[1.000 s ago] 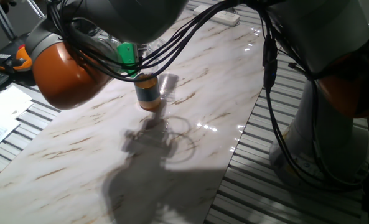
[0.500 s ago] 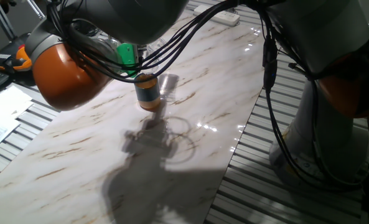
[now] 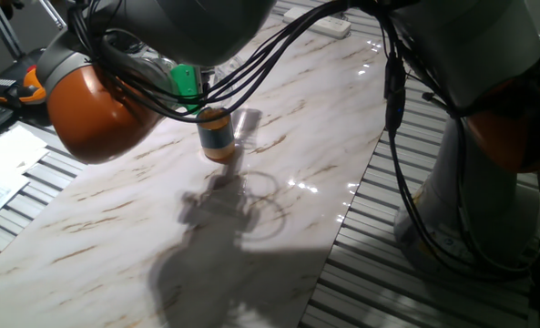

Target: Pour the water from one cup into another empty cup

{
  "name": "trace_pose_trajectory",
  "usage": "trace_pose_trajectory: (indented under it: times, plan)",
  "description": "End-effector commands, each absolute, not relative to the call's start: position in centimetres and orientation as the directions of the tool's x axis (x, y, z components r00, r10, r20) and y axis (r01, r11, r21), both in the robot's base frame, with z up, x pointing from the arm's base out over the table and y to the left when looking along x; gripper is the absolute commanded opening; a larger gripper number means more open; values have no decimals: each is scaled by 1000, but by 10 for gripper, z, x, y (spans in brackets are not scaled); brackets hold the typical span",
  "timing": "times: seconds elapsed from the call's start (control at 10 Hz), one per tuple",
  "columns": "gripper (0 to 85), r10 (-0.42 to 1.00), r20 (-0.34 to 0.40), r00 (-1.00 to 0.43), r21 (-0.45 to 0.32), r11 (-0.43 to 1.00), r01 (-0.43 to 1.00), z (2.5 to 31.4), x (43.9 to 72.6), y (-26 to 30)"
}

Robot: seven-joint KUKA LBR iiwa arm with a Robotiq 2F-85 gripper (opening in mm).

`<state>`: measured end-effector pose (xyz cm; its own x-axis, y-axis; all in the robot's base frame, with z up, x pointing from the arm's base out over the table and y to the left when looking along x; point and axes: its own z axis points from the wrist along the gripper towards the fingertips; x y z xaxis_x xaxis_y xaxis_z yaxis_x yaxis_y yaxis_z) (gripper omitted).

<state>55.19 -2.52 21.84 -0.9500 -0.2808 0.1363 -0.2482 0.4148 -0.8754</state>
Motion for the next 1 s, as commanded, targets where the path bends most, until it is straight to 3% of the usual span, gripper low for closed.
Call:
trace_pose_trajectory:
  times: [0.0, 0.9]
  plan:
    - [0, -281, 136, -950, -875, 415, -248, 219, 552, -25]
    - [0, -282, 141, -949, -880, 402, -251, 218, 552, -22]
